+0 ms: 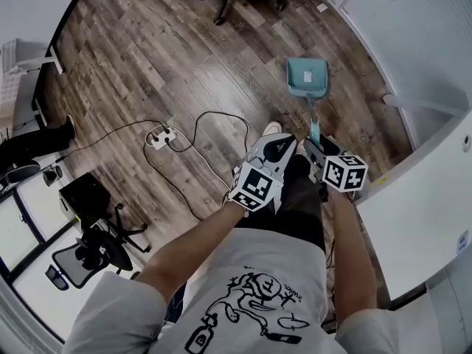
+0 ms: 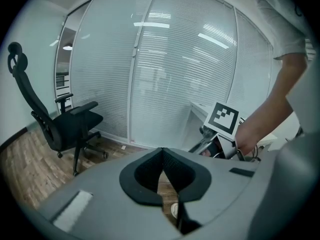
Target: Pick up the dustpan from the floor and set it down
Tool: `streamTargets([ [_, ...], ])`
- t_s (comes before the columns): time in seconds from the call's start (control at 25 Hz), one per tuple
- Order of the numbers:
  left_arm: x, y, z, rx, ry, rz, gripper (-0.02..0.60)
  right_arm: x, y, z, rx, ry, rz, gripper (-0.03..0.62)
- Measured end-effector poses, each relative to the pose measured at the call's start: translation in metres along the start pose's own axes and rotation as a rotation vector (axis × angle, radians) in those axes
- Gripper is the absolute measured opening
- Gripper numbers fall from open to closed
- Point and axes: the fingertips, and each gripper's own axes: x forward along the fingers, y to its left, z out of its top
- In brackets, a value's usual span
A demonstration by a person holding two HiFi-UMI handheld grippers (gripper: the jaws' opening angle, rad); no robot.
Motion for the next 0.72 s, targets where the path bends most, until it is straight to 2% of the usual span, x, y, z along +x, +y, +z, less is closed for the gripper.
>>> streamTargets([
  [0.28,0.003,0.005,-0.011,-0.015,0.007,0.007,-0.006,0.01,0.0,-0.002,0.069,0.004,0.062,0.168],
  [0.4,0.004,0.008,-0.011,-0.02,0.005,0.014,-0.006,0.012,0.007,0.0,0.065,-0.005,0.098,0.078],
  [0.72,0.001,0.01,-0.001,-0.012,-0.006,0.024,-0.006,0.01,0.012,0.01,0.074,-0.026,0.131,0.074],
])
